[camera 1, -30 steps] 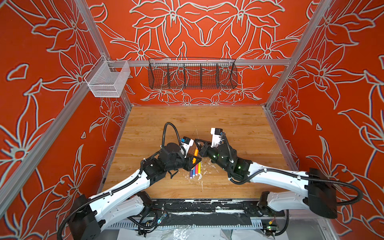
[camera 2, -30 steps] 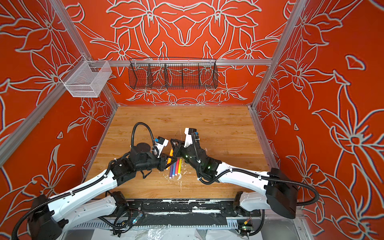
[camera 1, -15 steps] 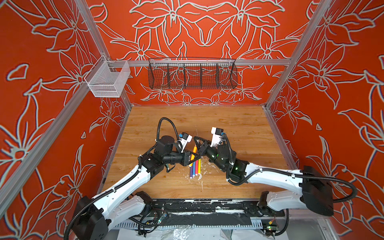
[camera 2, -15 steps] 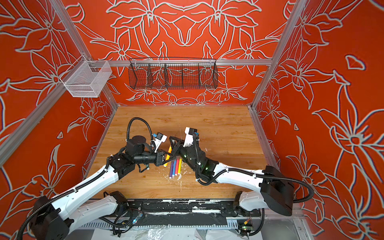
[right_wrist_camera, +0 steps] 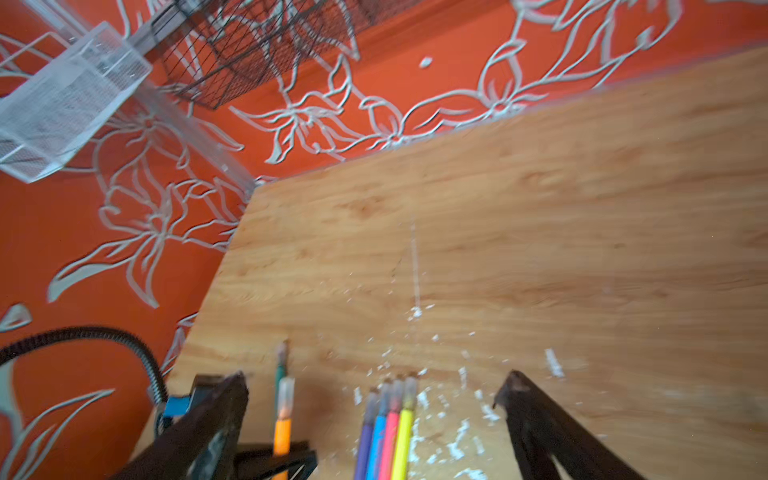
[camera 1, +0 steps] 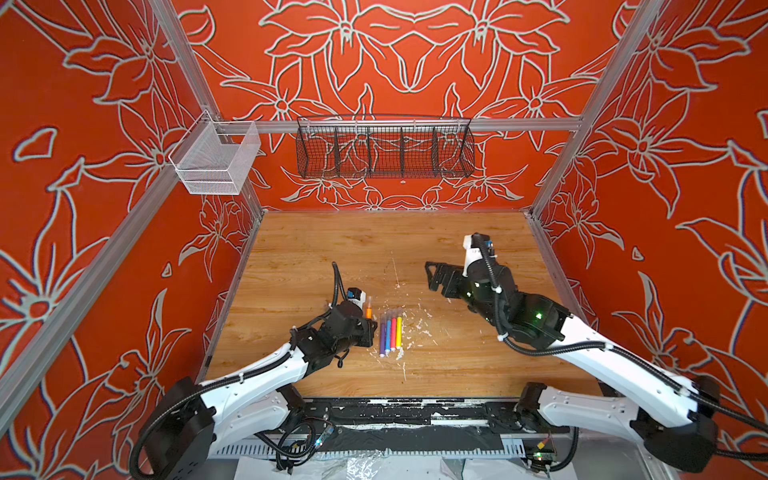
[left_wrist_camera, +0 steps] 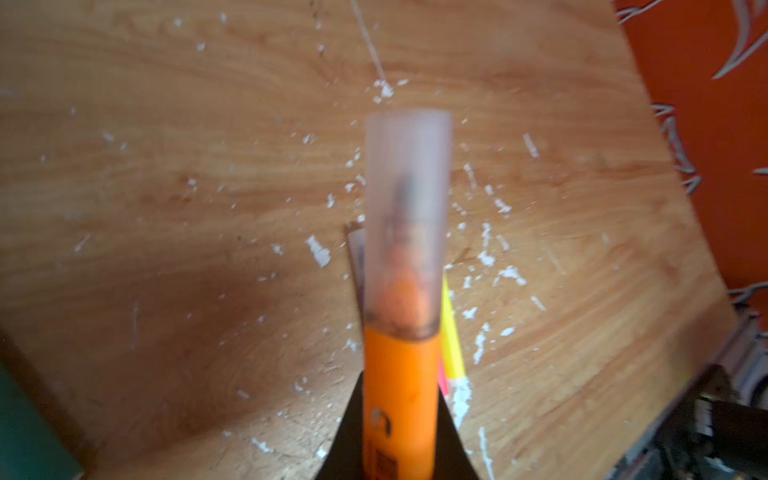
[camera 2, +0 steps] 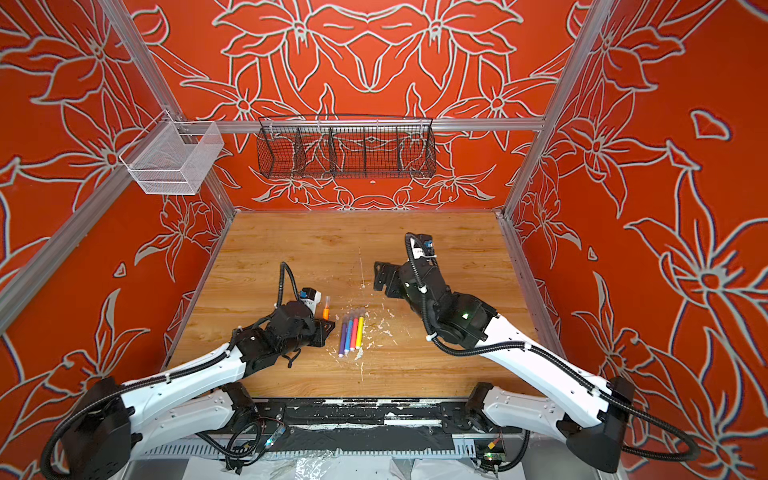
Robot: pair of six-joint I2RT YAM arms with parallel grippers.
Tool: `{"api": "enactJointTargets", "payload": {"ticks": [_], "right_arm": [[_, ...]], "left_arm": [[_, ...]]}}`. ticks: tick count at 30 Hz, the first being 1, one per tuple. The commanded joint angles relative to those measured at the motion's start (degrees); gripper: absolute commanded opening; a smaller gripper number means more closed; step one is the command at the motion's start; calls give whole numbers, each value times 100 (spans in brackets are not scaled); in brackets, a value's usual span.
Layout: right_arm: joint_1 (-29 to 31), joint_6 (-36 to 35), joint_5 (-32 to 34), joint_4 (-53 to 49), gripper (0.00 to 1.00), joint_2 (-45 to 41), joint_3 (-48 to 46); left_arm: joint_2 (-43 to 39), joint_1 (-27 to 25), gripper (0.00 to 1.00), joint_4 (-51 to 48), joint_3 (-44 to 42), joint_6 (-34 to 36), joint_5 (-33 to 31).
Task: Insert the pens into the pen caps
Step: 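Lower the orange marker with the left gripper while the right draws back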
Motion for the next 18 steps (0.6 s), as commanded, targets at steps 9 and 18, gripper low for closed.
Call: {"api": "enactJointTargets", "payload": {"ticks": [9, 18], "right_arm": [[-1287, -2963, 2803, 2541, 98, -523, -2303], [-2783, -2943, 2301, 3028, 98, -118, -3199]], "left_arm": [[1697, -64, 0, 72, 302, -432, -205], [1759, -102, 15, -114, 424, -485, -334]]}}
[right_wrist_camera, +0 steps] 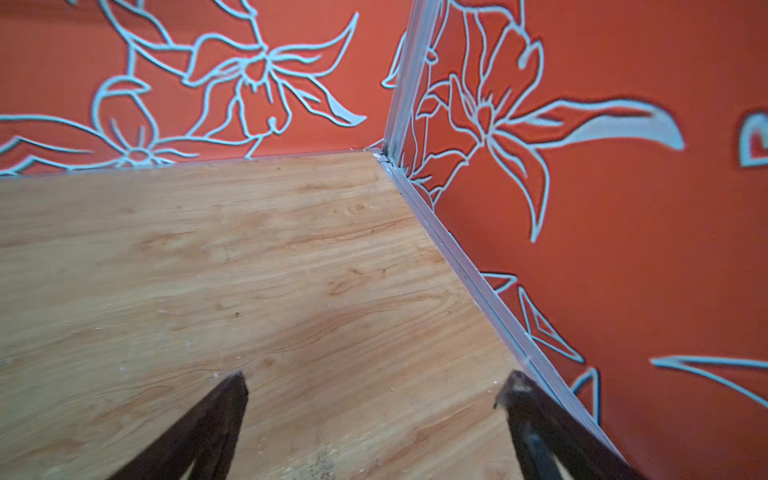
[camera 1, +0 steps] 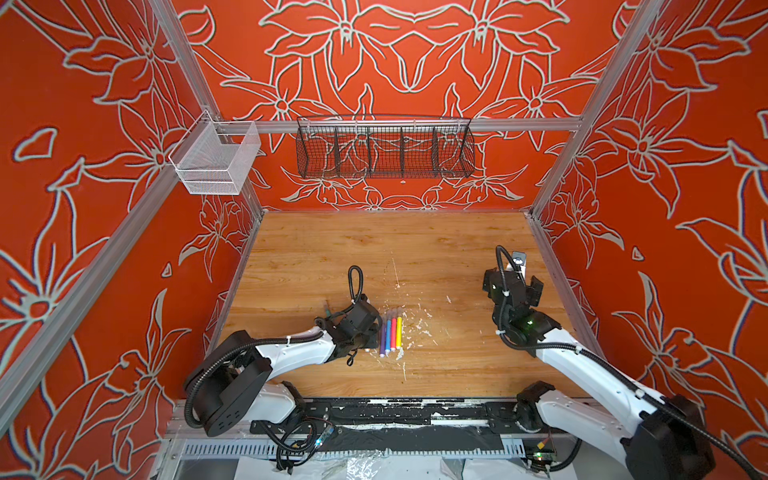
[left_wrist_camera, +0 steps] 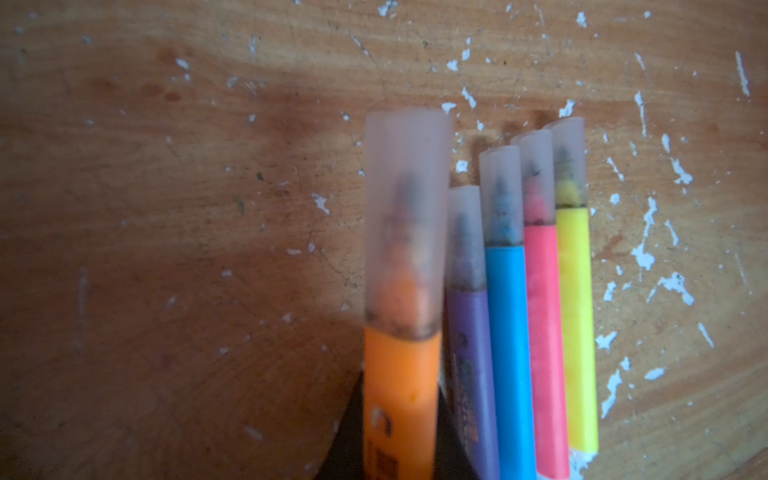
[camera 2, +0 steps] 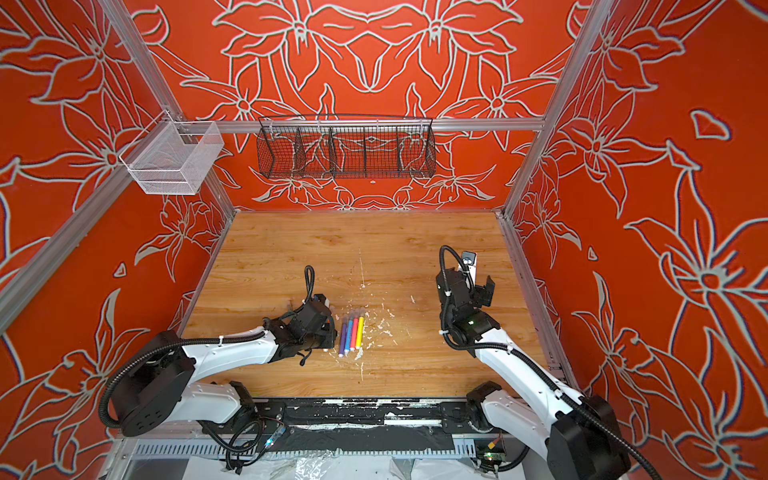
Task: Insert the pens into the pen caps
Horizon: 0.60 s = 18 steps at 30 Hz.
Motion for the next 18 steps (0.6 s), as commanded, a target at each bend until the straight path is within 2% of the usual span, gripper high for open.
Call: {"api": "enactJointTargets", "payload": {"ticks": [1, 5, 8, 11, 14, 15, 16, 17, 18], "right_arm": [[-275, -194, 90, 564, 98, 254, -178], [-517, -622, 182, 1476, 98, 873, -456], [-621, -987, 125, 2356, 98, 1196, -726], [-758, -1081, -148, 2643, 98, 1276, -854], [-930, -1151, -382, 2916, 98, 1339, -1040], [-1062, -1127, -554, 3125, 98, 1441, -1140], [-1211, -1140, -722, 3395, 98, 1543, -1187], [-1226, -1131, -754, 3341, 98, 1555, -1142], [-1251, -1129, -908, 3181, 98, 1519, -1112]], "left_arm": [[-64, -29, 20, -273, 89, -94, -144], [-457, -30, 42, -512, 127, -18, -199], [-862, -30, 53, -881, 257, 97, -372], [-1314, -13, 63, -1399, 550, 261, -692], [-1867, 105, 73, -1804, 913, 528, -1241], [-2056, 221, 82, -1933, 1068, 612, -1500], [-2303, 368, 93, -2098, 1247, 659, -1825], [-2427, 509, 98, -2268, 1380, 629, -2208], [-2561, 700, 99, -2331, 1471, 640, -2680]]}}
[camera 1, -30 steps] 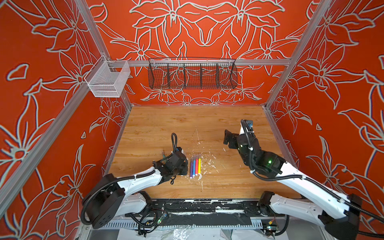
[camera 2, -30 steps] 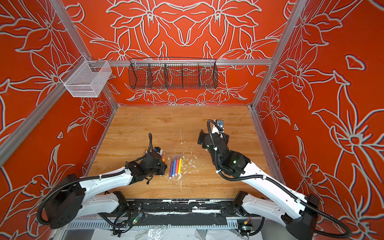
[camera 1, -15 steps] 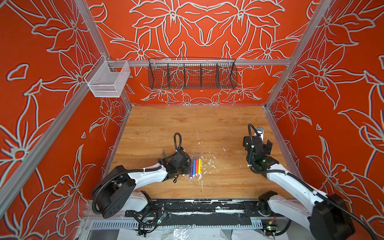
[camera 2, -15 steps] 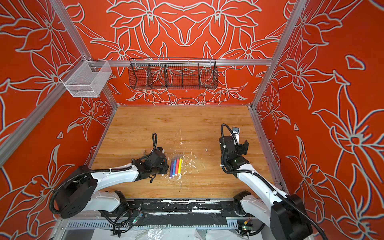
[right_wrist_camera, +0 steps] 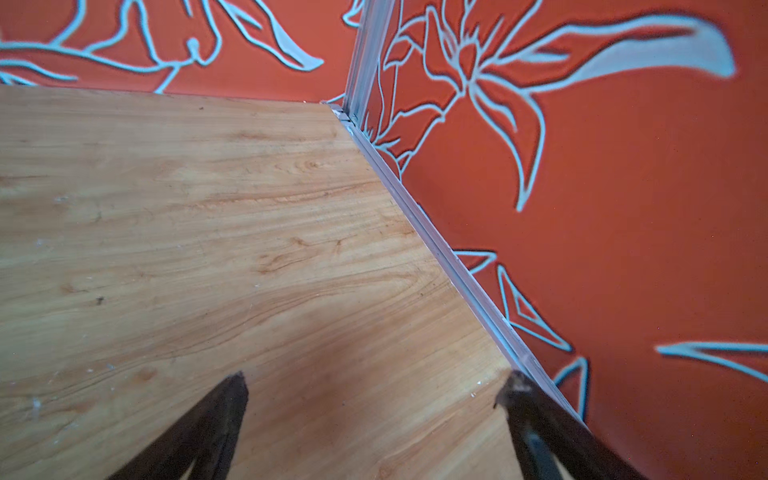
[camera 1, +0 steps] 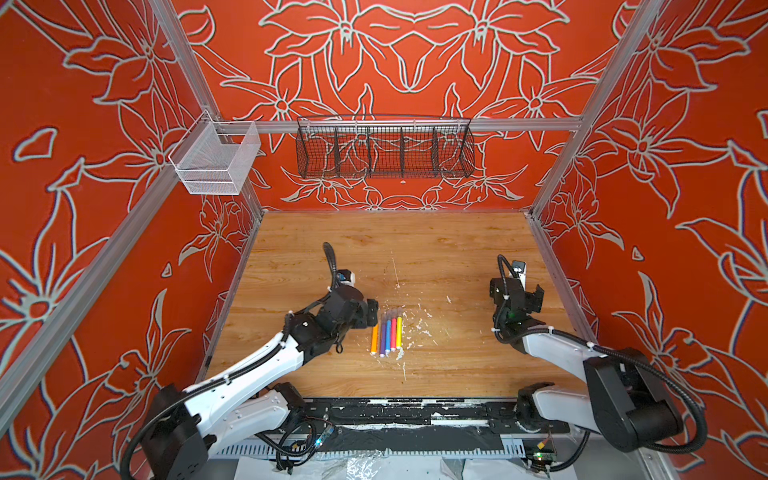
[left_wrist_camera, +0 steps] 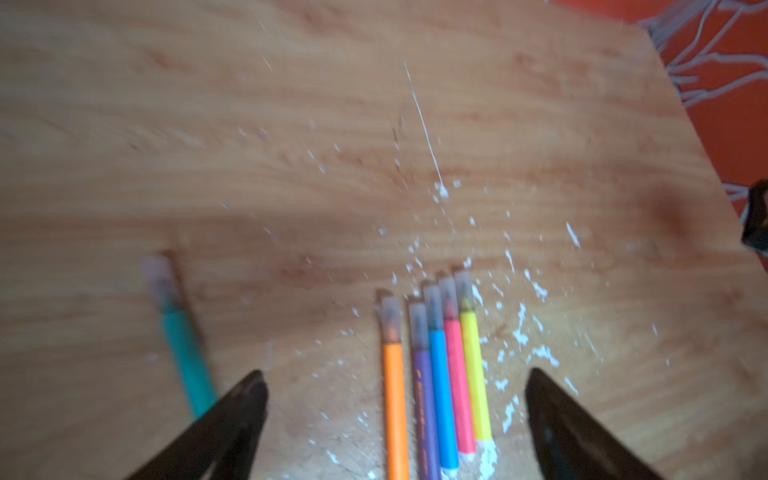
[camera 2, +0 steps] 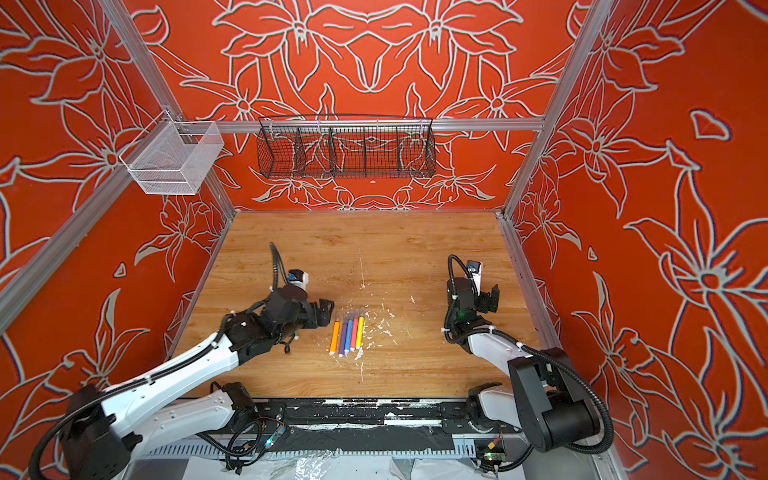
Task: Insert the pens into the pen caps
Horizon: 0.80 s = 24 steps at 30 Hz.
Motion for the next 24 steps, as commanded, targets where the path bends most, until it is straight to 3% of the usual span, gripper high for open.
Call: {"api": "enactJointTargets", "payload": {"ticks": [1, 3, 5, 6, 7, 8, 11, 12, 13, 15, 18, 19, 21, 22, 23, 24], "right_arm": [[-146, -239, -637, 536, 98, 39, -106], [-227, -360, -1219, 1118, 98, 188, -321], [-325, -614, -1779, 2299, 98, 711, -586], [-325, -670, -1789, 2442, 98, 815, -515], [-415, -518, -1959, 1722, 98, 618, -342], [-535, -398, -2160, 1382, 98, 520, -306], [-646, -551, -2584, 2843, 98, 1160, -699], [-618, -572, -2576, 2897, 98, 1104, -701], [-630, -481, -2570, 2128, 97, 817, -551], [-669, -476, -2527, 2530, 97, 1079, -592], [-669, -406, -2494, 2068, 97, 819, -537], [-673, -419, -2465, 2344, 97, 938, -579], [-669, -438, -2462, 2417, 97, 1030, -556], [-676, -430, -2470, 2163, 97, 915, -530], [-669, -414, -2468, 2044, 97, 888, -485], [-671, -413, -2462, 2211, 97, 956, -502]], "left_arm": [[-442, 500, 98, -612, 285, 114, -1740], [-730, 824, 98, -6, -222, 387, -2128], [-1125, 1139, 98, 1132, -865, 1288, -2061], [-1272, 1316, 98, 1569, -1160, 1585, -2082], [-1311, 1484, 97, 1869, -1386, 1659, -2325], [-1264, 1640, 97, 2068, -1546, 1796, -2487], [-656, 2054, 98, 3312, -2161, 2667, -2766], [-325, 2183, 97, 3928, -2377, 2765, -2796], [18, 2301, 97, 4482, -2553, 2837, -2580], [848, 2512, 97, 5589, -2742, 3108, -2123], [1476, 2536, 97, 5342, -2231, 3223, -2016], [1604, 2552, 97, 5494, -2212, 3303, -1872], [1855, 2606, 97, 6161, -2403, 3269, -1736], [2046, 2847, 97, 6875, -2657, 3292, -1125], [2197, 2963, 97, 7300, -2769, 3365, -929], [2147, 2972, 97, 6972, -2669, 3296, -871]]}}
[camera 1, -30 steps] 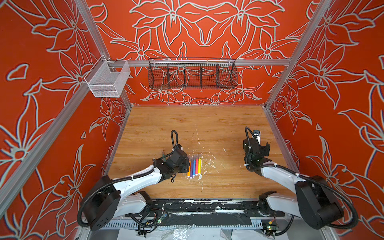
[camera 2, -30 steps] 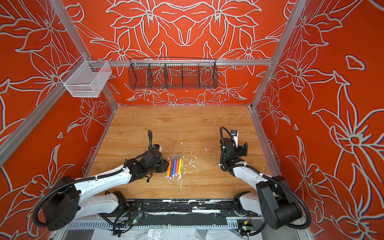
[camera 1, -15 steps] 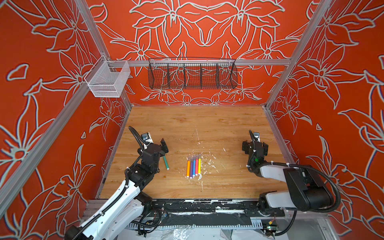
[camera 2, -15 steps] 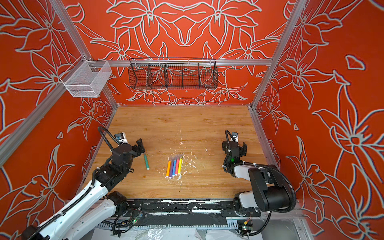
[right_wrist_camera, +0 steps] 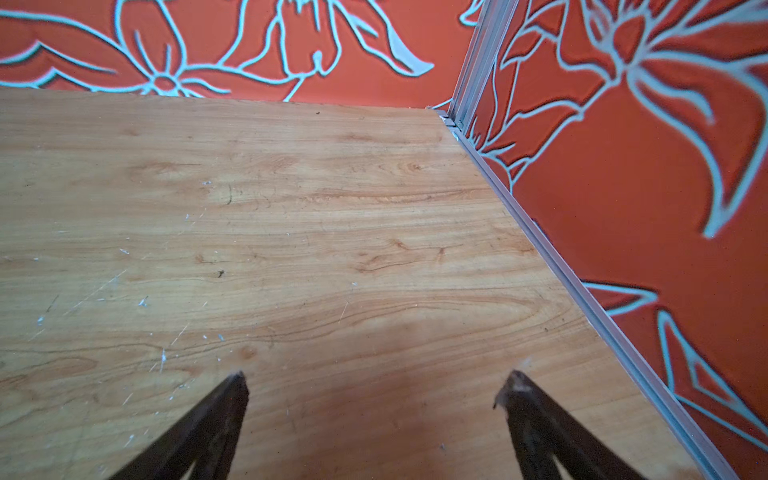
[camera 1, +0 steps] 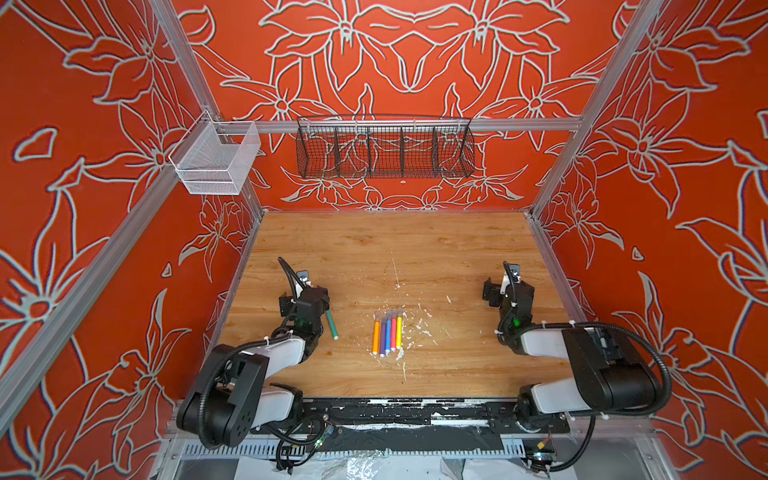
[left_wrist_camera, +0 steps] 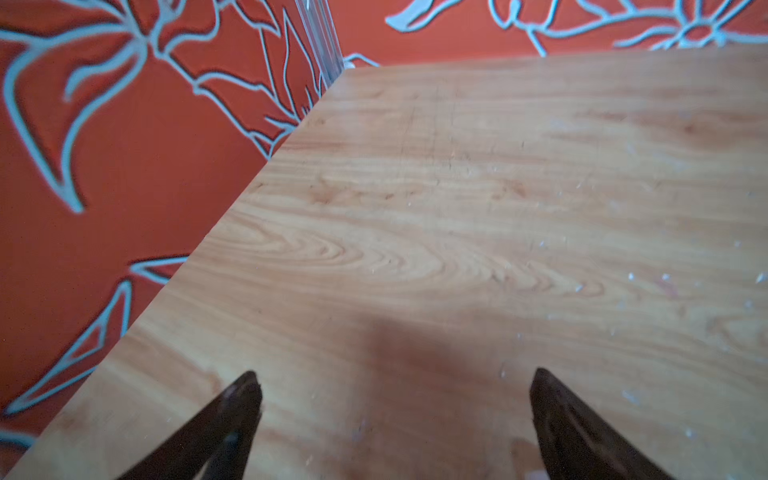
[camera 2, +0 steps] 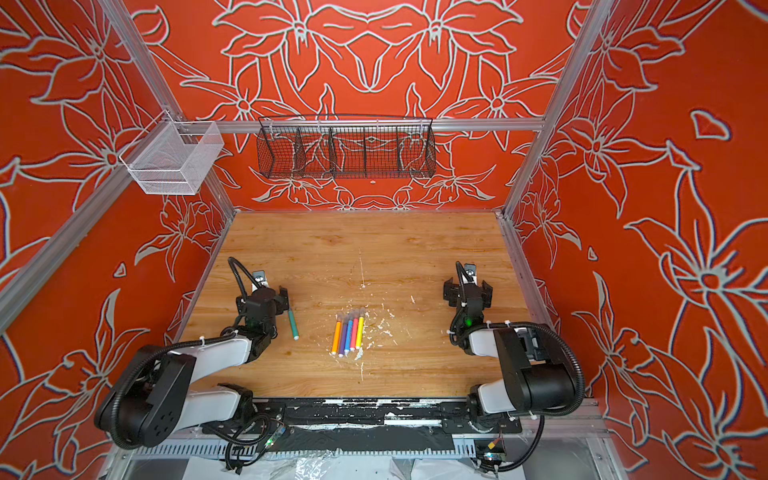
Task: Insert the pens into the pen caps
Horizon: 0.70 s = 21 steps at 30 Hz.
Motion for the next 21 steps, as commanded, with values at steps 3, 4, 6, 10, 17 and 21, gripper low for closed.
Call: {"api": "enactJointTargets", "payload": {"ticks": [3, 4, 6, 10, 17, 21], "right_arm": [[-40, -47, -86, 97, 97, 7, 34], [-33, -41, -83, 25, 97, -18, 57], [-33, -59, -87, 210, 97, 47, 20], [-33, -59, -84, 158, 97, 31, 27], [-35, -60, -83, 164, 97, 33, 23], [-33, -58, -83, 171, 97, 34, 23]], "left_arm": [[-19, 516, 97, 297, 40, -56, 1403], [180, 673, 98, 575, -8, -40, 1752], [526, 688, 98, 1120, -35, 34, 1688], [428, 693, 97, 685, 104, -33, 1678], [458, 688, 97, 790, 75, -17, 1677], [456, 693, 97, 772, 86, -21, 1677]]}}
